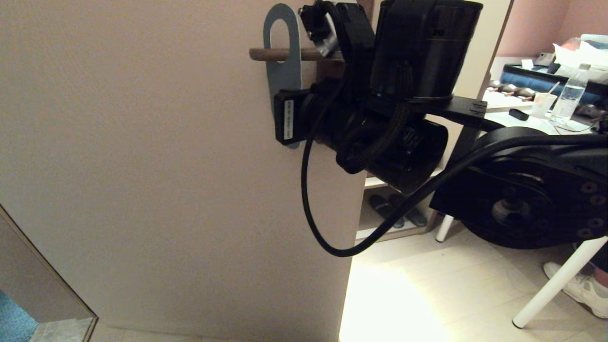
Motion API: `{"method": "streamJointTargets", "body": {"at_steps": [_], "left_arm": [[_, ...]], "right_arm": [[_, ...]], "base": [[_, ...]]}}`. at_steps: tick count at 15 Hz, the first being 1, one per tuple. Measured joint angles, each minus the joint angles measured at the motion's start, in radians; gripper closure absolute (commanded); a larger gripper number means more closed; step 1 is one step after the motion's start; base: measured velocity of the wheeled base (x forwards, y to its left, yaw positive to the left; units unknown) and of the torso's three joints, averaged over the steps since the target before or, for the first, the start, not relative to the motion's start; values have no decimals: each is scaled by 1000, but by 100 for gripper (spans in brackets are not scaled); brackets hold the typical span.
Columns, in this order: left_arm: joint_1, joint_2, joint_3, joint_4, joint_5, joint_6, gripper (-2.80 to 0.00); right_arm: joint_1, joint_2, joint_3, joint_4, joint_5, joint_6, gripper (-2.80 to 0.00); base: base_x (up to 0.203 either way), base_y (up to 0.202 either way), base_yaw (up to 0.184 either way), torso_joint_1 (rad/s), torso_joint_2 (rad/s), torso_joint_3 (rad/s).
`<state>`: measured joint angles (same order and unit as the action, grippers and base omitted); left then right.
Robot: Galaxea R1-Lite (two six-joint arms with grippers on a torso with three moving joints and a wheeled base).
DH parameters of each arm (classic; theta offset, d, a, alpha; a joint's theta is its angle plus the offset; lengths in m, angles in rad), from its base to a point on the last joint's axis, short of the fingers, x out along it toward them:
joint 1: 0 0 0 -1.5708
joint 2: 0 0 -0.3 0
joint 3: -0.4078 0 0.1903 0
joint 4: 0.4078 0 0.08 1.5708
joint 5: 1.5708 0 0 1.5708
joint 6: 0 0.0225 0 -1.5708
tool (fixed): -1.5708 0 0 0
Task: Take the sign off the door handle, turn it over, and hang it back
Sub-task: Take down the sign
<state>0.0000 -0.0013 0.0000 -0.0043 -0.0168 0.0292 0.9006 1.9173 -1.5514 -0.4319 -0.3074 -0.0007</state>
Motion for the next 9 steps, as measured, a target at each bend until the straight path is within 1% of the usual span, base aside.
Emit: {"method": "streamJointTargets", "body": {"at_steps": [3,7,9], "left_arm": [[0,0,0,0,0,0,0],[0,0,0,0,0,0,0],[0,0,0,0,0,0,0]], "right_arm": [[16,41,-43,-2,-9,-1,0],[19,93,-77,-64,-13,-4,0],[20,111,-84,-66,-23,-2,0]], "base": [[0,0,0,0,0,0],[0,0,0,0,0,0],[0,0,0,0,0,0]]}}
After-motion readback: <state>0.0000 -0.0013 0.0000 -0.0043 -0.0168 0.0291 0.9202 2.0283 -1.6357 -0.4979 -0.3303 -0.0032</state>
